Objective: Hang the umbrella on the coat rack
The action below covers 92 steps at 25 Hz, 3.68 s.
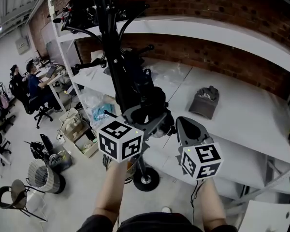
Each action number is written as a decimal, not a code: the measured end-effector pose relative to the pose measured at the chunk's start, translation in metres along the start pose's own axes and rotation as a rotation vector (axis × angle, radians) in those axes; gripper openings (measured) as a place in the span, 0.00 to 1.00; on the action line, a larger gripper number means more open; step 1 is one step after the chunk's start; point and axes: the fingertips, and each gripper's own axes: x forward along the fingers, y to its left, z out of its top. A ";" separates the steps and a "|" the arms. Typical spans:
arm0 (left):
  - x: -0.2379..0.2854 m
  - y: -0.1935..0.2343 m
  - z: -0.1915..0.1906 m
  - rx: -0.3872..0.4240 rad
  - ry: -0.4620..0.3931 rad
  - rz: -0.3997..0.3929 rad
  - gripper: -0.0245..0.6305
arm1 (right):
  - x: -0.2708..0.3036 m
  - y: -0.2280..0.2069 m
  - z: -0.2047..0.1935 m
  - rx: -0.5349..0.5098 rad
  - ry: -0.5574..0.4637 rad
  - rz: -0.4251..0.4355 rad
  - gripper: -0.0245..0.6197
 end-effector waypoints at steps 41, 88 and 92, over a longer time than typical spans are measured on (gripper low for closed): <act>0.053 0.086 0.033 -0.076 -0.020 0.176 0.33 | 0.052 -0.052 0.022 -0.009 -0.030 0.117 0.07; 0.012 0.099 -0.063 -0.144 0.105 0.305 0.33 | 0.073 0.016 -0.033 0.003 0.139 0.159 0.07; 0.009 0.101 -0.063 -0.126 0.093 0.336 0.33 | 0.072 0.018 -0.038 0.004 0.150 0.157 0.07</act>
